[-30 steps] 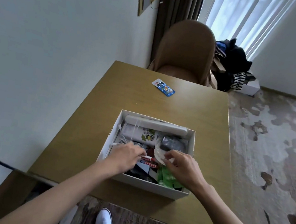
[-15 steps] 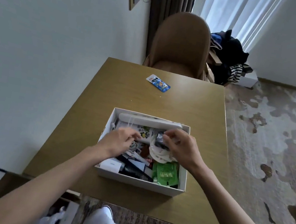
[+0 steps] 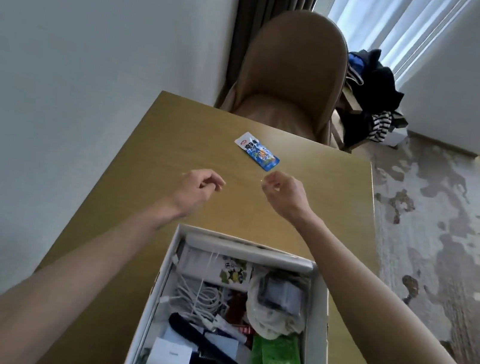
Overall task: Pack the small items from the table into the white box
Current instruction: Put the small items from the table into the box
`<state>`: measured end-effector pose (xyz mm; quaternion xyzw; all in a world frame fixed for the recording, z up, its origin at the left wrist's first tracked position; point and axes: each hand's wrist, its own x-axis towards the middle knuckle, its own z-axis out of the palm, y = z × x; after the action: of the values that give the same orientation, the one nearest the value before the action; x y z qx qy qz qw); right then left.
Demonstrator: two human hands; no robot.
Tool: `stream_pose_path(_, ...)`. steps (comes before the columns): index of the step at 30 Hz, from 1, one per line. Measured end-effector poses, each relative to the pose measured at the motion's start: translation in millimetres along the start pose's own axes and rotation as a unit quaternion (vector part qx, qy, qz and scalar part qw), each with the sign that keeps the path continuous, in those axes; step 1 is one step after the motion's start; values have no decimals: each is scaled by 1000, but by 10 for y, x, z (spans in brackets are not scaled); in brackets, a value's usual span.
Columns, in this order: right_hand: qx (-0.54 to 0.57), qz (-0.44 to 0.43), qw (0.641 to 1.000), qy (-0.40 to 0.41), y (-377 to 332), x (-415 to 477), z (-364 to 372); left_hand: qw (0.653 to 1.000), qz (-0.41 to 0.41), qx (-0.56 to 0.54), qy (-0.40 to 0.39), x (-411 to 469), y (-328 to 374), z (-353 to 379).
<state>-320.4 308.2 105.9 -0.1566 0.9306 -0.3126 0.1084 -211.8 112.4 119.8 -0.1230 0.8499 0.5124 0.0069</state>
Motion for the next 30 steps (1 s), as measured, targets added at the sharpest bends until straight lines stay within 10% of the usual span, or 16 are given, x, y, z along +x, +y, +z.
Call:
stream_pose_path(6,-180,98,978,-44,102,1181,468,988,-134,-41,-70,704,-286,108)
stream_pose_path(23,-300,17,950,-85,414,1128,442,950,-23,15,-311,-114,-579,-77)
stream_pose_path(30,-76,-38,995,47,59,25,-200,958,116,150,-214,-408,-396,-100)
